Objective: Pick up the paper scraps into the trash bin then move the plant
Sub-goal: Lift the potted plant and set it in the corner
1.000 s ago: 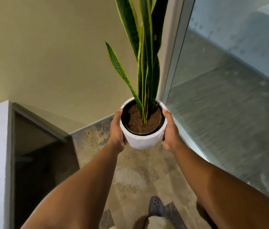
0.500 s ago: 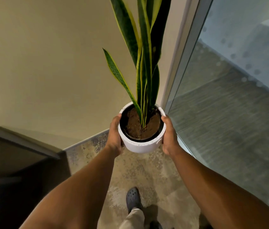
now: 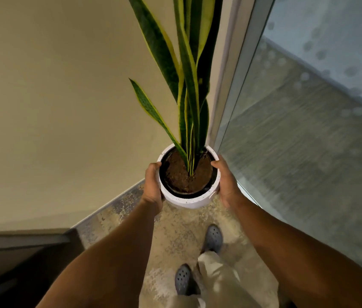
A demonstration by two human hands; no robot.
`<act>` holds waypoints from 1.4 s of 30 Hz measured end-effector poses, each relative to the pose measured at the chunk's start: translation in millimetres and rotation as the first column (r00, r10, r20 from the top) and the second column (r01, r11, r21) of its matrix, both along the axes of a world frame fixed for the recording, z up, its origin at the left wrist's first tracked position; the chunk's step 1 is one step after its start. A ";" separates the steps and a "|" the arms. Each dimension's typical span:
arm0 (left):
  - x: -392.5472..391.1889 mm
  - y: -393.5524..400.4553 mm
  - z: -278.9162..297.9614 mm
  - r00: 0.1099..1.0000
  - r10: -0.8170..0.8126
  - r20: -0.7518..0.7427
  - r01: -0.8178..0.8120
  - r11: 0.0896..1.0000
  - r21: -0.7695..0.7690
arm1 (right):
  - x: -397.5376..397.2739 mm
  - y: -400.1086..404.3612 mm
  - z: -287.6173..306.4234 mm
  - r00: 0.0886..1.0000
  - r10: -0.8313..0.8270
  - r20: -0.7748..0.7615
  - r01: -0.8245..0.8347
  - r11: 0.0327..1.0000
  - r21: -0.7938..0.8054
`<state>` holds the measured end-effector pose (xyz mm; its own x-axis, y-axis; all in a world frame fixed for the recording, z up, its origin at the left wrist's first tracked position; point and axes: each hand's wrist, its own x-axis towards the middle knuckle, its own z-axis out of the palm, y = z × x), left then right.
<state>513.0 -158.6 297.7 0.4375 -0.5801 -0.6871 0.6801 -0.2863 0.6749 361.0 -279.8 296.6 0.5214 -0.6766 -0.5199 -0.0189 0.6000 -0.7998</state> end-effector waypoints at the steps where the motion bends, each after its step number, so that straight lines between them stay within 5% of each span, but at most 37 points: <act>1: 5.0 -8.1 -7.7 1.000 0.014 0.006 -0.014 1.000 0.007 | 6.6 -10.1 -6.7 1.000 0.014 -0.004 -0.014 1.000 -0.013; 10: 65.0 -83.0 -142.2 0.998 0.032 0.053 -0.032 0.999 -0.006 | 63.7 -80.3 -129.4 0.997 -0.036 0.062 0.035 0.999 0.017; 31: 145.0 -185.1 -597.7 0.998 0.013 0.068 -0.011 1.000 -0.027 | 140.4 -170.8 -585.0 0.992 -0.128 0.002 0.127 0.991 -0.043; 42: 156.4 -213.9 -702.1 0.997 -0.003 0.079 0.012 0.993 -0.114 | 144.8 -199.4 -686.0 0.991 -0.131 0.022 0.133 0.987 -0.092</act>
<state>669.4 -372.6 -404.3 0.4829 -0.6566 -0.5794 0.6217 -0.2088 0.7549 505.7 -479.3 -389.4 0.4320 -0.7853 -0.4436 0.0688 0.5191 -0.8520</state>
